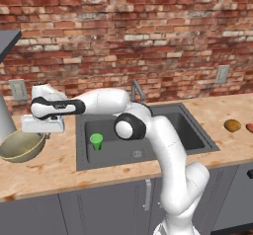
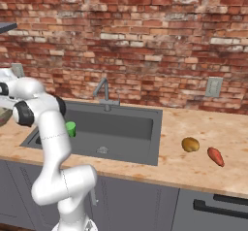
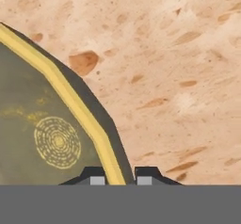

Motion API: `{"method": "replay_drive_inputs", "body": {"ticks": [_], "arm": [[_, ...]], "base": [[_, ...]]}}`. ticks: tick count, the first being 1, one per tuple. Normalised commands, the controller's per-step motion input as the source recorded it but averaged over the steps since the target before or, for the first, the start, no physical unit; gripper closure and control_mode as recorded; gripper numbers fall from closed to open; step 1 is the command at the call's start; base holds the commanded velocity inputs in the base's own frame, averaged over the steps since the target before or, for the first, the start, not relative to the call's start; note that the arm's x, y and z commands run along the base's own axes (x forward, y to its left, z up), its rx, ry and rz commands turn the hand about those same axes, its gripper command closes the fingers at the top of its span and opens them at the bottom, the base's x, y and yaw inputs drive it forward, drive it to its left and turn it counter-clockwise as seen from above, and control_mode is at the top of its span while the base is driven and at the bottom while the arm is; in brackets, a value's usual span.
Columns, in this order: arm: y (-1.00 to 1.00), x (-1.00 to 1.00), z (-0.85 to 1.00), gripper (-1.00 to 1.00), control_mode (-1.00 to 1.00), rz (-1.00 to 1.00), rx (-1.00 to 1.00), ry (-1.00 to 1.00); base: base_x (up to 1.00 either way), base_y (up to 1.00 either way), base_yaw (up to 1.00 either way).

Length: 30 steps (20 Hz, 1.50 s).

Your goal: Remove the potato and sweet potato from the sink. Then move the bowl and cup from the counter to the sink for washing.

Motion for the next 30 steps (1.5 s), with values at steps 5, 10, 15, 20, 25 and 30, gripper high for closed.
{"method": "replay_drive_inputs", "body": {"ticks": [5,10,15,20,25,30], "arm": [[-0.27,-0.30,0.17,1.00,-1.00,0.00,0.10,0.00],[-0.39,-0.25,0.18,1.00,-1.00,0.00,0.15,0.00],[-0.42,-0.24,0.20,1.00,-1.00,0.00,0.15,0.00],[-0.43,-0.24,0.23,1.00,-1.00,0.00,0.09,0.00],[-0.39,-0.21,0.29,1.00,-1.00,0.00,0.04,0.00],[-0.34,-0.18,0.28,1.00,-1.00,0.00,0.01,0.00]], "base": [[0.00,0.00,0.00],[0.00,0.00,0.00],[0.00,0.00,0.00],[0.00,0.00,0.00],[0.00,0.00,0.00],[0.00,0.00,0.00]]}}
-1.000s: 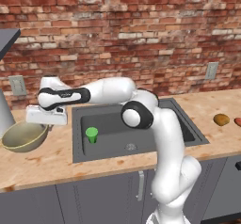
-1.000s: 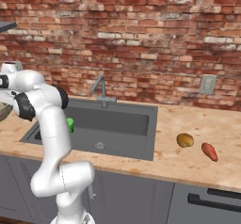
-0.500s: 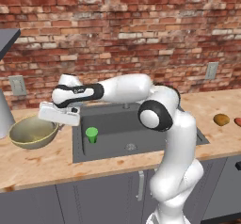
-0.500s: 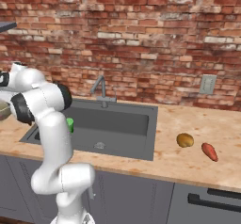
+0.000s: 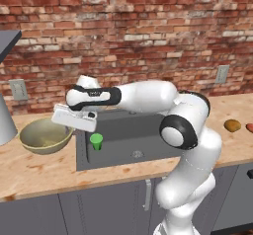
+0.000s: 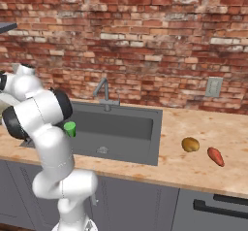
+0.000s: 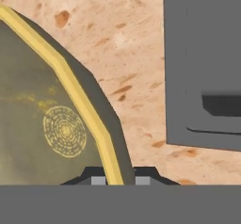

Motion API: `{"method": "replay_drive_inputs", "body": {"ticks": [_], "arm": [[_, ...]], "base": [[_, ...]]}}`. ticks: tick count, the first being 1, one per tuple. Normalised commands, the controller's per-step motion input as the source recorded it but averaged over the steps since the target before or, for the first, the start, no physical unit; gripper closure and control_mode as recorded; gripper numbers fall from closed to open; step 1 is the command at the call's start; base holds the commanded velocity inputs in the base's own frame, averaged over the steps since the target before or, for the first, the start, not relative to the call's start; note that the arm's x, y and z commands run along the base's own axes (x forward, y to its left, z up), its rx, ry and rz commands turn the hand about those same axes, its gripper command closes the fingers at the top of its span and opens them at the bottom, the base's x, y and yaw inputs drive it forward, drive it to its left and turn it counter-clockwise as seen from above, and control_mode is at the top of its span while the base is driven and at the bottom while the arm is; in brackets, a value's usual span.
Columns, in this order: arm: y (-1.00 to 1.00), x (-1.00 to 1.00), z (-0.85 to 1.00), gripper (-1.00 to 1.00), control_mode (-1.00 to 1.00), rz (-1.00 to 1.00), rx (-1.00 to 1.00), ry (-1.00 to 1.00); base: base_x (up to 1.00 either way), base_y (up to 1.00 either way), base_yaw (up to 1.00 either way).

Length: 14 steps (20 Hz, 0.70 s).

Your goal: Remove the potato and sweet potato from the sink. Then move the bowl and cup from the counter to the sink for washing.

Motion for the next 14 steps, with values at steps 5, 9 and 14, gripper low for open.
{"method": "replay_drive_inputs", "body": {"ticks": [5,9,14], "arm": [[-0.33,-0.14,0.31,1.00,-1.00,0.00,0.00,0.06],[-0.35,-0.12,0.26,1.00,-1.00,0.00,0.00,0.14],[-0.37,-0.12,0.23,1.00,-1.00,0.00,0.00,0.15]], "base": [[0.00,0.00,0.00],[0.00,0.00,0.00],[0.00,0.00,0.00]]}}
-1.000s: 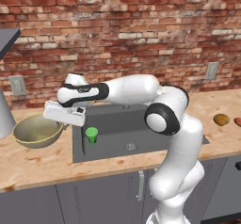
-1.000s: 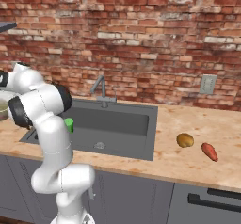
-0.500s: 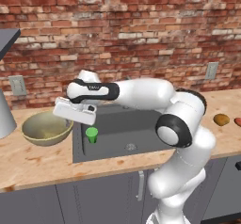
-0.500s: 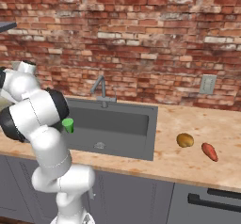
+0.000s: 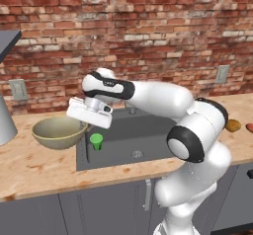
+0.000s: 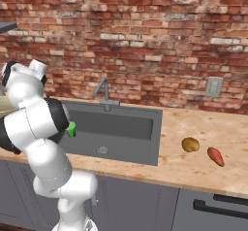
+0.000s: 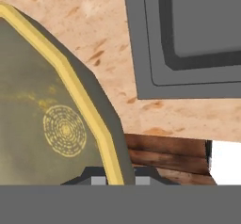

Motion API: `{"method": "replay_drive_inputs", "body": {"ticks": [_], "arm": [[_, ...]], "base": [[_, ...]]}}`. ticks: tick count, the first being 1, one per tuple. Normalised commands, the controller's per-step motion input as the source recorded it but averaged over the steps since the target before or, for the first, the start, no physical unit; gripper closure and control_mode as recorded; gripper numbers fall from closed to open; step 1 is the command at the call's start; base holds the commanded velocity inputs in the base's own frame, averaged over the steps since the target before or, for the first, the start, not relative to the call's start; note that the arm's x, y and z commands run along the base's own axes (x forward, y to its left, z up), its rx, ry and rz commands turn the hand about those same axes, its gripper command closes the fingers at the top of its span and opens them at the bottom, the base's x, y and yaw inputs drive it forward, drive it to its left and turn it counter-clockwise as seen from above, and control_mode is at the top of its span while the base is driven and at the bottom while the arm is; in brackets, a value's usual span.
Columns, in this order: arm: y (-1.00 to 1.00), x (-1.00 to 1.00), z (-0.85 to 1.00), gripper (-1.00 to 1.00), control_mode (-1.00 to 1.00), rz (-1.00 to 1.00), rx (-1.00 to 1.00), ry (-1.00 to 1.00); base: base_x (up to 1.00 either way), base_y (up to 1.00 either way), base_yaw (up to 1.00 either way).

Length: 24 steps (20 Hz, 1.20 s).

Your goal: Remove the potato and sweet potato from the sink. Then move the bowl and cup from the counter to the sink for washing.

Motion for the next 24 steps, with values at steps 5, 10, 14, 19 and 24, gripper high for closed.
{"method": "replay_drive_inputs", "body": {"ticks": [5,10,14,19,24], "arm": [[-0.37,-0.12,0.18,1.00,-1.00,0.00,0.00,0.11],[-0.34,-0.15,0.12,1.00,-1.00,0.00,0.00,0.05],[-0.36,-0.19,0.10,1.00,-1.00,0.00,0.00,0.00],[-0.38,-0.19,0.10,1.00,-1.00,0.00,0.00,0.00],[-0.40,-0.17,0.11,1.00,-1.00,0.00,0.00,0.00]], "base": [[0.00,0.00,0.00],[0.00,0.00,0.00],[0.00,0.00,0.00],[0.00,0.00,0.00],[0.00,0.00,0.00]]}}
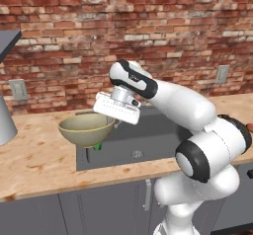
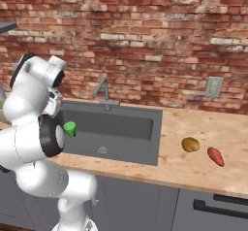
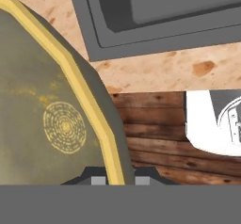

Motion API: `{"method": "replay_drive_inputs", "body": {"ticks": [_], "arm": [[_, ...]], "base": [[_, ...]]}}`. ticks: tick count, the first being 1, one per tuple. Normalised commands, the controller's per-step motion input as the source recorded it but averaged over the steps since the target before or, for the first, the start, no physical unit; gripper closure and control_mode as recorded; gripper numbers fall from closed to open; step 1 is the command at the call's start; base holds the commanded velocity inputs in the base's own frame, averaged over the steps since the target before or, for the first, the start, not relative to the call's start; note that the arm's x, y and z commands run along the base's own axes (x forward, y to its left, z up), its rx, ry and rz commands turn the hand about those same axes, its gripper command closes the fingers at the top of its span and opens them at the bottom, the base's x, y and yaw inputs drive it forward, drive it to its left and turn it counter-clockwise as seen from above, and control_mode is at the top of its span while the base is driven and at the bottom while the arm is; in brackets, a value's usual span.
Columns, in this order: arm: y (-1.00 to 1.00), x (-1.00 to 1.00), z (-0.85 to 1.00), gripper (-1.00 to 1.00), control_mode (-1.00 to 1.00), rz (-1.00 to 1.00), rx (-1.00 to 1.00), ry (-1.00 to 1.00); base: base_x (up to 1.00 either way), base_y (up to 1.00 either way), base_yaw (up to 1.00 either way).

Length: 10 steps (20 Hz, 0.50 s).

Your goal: Remove the potato and sweet potato from the sink. Then move the bowl and cup from the counter to the sink for washing.

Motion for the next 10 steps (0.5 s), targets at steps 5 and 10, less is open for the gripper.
{"method": "replay_drive_inputs", "body": {"ticks": [5,10], "arm": [[-0.42,-0.15,0.10,1.00,-1.00,0.00,0.00,0.00],[-0.43,-0.10,0.06,1.00,-1.00,0.00,0.00,0.00]], "base": [[0.00,0.00,0.00],[0.00,0.00,0.00]]}}
